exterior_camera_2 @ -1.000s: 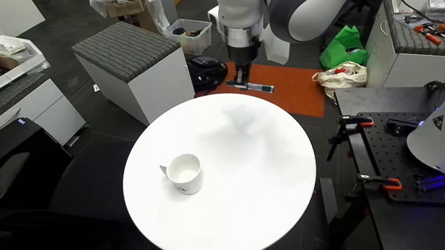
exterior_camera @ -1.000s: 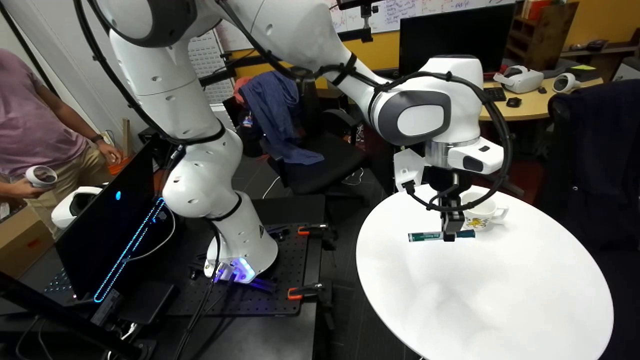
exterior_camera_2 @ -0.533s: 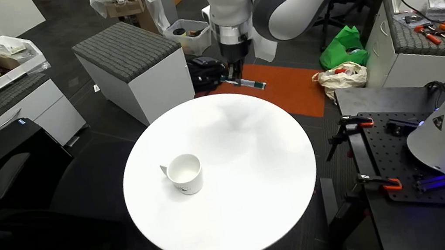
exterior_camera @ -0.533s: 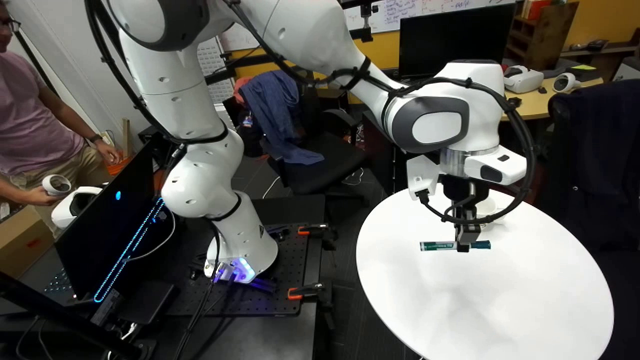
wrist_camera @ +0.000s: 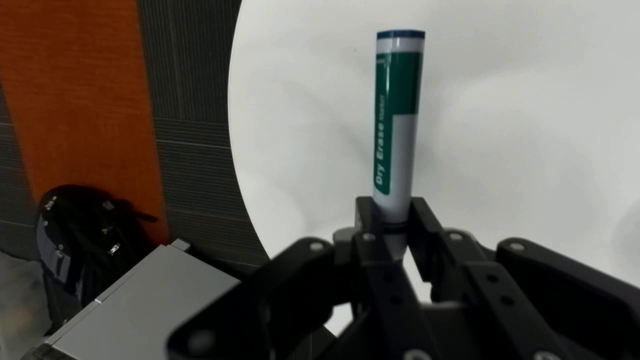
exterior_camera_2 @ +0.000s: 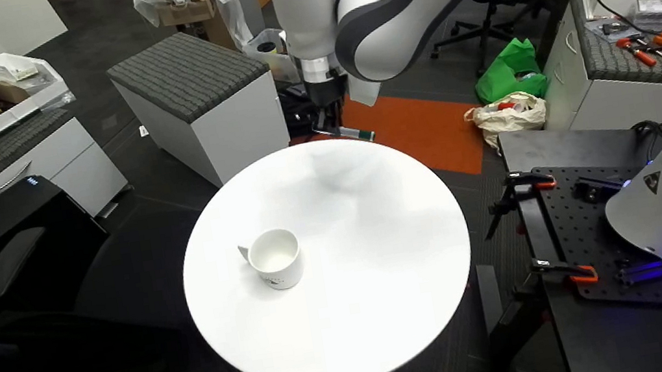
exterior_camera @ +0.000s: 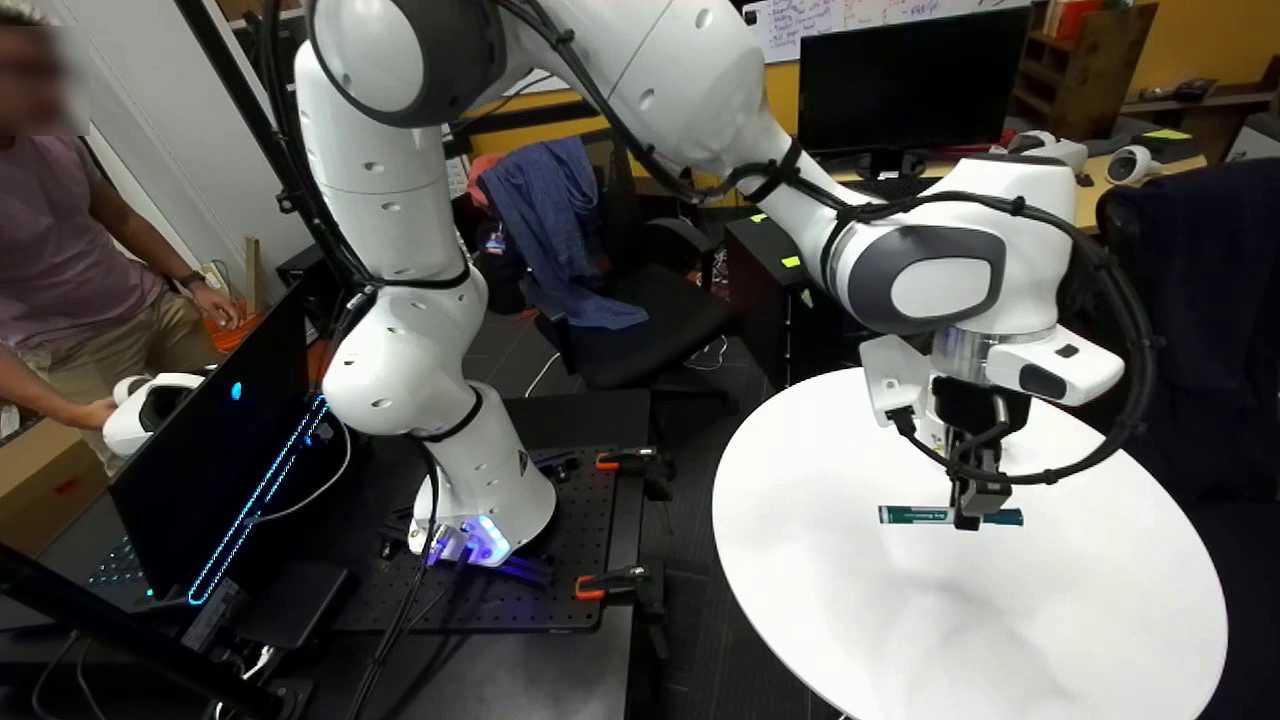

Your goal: Move the marker to the right.

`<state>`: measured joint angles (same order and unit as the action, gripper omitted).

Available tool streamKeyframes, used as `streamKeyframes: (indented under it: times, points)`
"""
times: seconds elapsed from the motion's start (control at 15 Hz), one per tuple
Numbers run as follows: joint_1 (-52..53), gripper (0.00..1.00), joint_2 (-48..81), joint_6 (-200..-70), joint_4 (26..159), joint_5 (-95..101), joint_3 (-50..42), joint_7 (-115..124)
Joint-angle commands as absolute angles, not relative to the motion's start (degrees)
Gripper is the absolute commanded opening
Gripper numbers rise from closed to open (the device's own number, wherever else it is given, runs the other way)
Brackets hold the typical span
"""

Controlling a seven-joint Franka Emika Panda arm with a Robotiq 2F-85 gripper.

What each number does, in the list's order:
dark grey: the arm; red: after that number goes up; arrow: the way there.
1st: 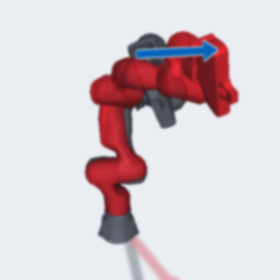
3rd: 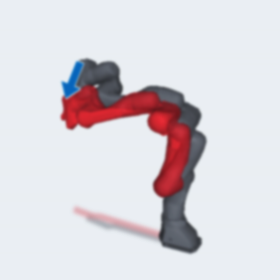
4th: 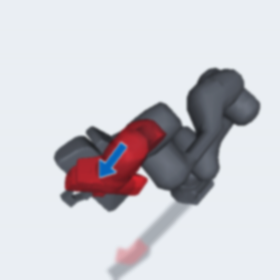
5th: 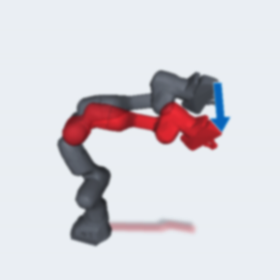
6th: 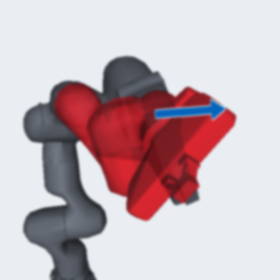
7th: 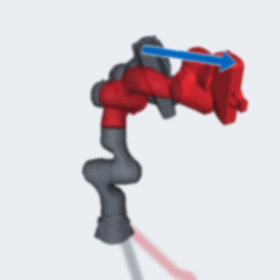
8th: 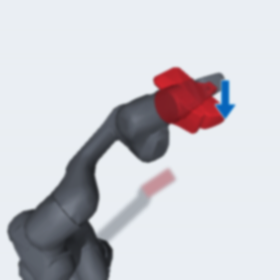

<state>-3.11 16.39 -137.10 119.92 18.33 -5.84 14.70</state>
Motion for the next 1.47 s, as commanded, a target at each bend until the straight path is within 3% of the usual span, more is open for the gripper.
streamKeyframes:
  times: [0.0,1.4]
  points:
    - [-3.16,0.05,22.49,-133.96,112.91,14.97,-6.11,11.74]
    - [-3.42,0.05,38.51,-129.23,99.65,7.39,-5.42,8.43]
